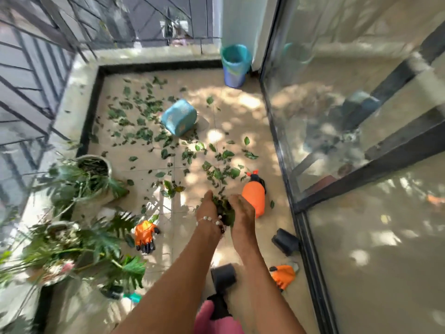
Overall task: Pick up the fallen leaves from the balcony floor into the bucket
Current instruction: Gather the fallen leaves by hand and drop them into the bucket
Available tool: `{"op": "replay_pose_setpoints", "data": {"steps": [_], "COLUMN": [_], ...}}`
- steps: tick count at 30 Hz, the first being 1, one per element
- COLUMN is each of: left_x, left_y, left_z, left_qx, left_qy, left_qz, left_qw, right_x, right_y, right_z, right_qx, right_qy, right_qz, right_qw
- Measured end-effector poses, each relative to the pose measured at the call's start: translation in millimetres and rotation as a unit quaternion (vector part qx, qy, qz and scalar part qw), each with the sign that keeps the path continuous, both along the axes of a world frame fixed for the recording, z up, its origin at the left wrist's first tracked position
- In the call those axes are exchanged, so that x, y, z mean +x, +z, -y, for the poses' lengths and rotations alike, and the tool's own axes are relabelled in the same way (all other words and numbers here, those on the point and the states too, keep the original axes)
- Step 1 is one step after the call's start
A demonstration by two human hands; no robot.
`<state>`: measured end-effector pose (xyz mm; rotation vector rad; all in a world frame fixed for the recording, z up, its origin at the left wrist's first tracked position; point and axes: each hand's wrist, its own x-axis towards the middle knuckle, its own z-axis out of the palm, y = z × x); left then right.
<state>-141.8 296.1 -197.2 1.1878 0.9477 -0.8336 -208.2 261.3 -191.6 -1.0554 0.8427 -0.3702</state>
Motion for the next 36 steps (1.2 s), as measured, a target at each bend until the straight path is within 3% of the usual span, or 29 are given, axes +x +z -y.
{"op": "replay_pose_setpoints", "data": {"steps": [8, 17, 29, 36], "left_x": [9, 59, 226, 325], "left_y": [77, 142, 158, 159], "left_z": [-11, -5, 36, 53], "left_qx": [-0.072, -0.112, -0.147, -0.145], "left_qy": [0.007, 0.021, -0.023, -0.034], "left_qz": [0.081, 0.180, 0.209, 0.177], "left_qw": [0.994, 0.977, 0.967, 0.973], "right_x": [27, 88, 254, 347], "right_y": [88, 135, 143, 148], "right_z": [-10, 2, 39, 53], "right_qx": [-0.081, -0.175, -0.169, -0.199], "right_qy": [-0.021, -0.029, -0.036, -0.060], "right_qz": [0.006, 0.032, 0.035, -0.022], "right_qw": [0.996, 0.984, 0.984, 0.978]}}
